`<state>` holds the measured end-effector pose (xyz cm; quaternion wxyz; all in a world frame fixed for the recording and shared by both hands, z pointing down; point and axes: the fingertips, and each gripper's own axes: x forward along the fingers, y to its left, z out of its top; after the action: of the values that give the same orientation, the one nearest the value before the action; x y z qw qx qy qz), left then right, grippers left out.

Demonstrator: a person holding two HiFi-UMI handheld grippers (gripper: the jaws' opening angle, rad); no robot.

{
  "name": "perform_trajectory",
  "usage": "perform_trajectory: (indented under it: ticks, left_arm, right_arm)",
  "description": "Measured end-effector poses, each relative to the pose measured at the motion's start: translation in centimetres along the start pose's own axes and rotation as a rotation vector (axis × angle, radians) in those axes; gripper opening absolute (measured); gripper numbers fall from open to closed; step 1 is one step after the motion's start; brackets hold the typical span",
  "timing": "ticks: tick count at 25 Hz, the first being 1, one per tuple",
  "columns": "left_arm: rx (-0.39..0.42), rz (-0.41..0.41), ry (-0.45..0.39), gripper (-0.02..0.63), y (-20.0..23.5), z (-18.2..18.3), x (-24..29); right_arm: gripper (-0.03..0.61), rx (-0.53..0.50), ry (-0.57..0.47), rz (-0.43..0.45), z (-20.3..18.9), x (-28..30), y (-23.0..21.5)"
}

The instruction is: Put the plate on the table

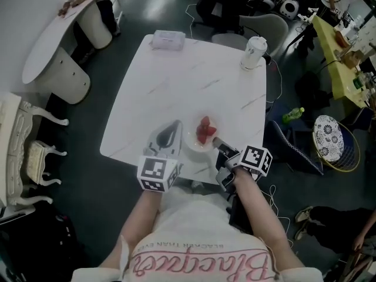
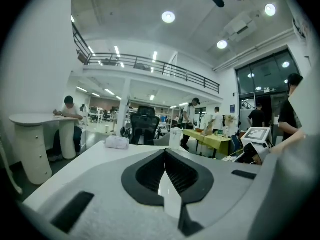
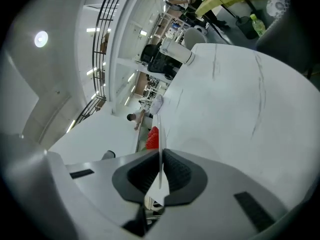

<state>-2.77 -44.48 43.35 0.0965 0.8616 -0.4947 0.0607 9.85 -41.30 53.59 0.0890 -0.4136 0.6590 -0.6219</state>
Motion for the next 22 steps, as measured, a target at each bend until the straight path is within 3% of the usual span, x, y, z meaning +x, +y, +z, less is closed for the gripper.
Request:
perform_trajectory:
  ticks: [5,11,22]
  left_arm:
    - [-0.001,-0.034,0.061,0.006,0.9,-1.5,2.1]
    - [-0.015,-0.050,0.109,0.006,1.9,-2.8,3.8]
    - [-0.034,-0.054,0.158,0.006,2.4,-4.7,5.3]
  right_arm:
    - [0.012,-0.049,0.044,-0.090,0.7,2.4,-2.4]
    - [0.011,-0.196,0.070,-0.223,2.3,4.7,-5.0]
    - [0.064,-0.590,0.039,-0.415,4.0,6.4,-6.9]
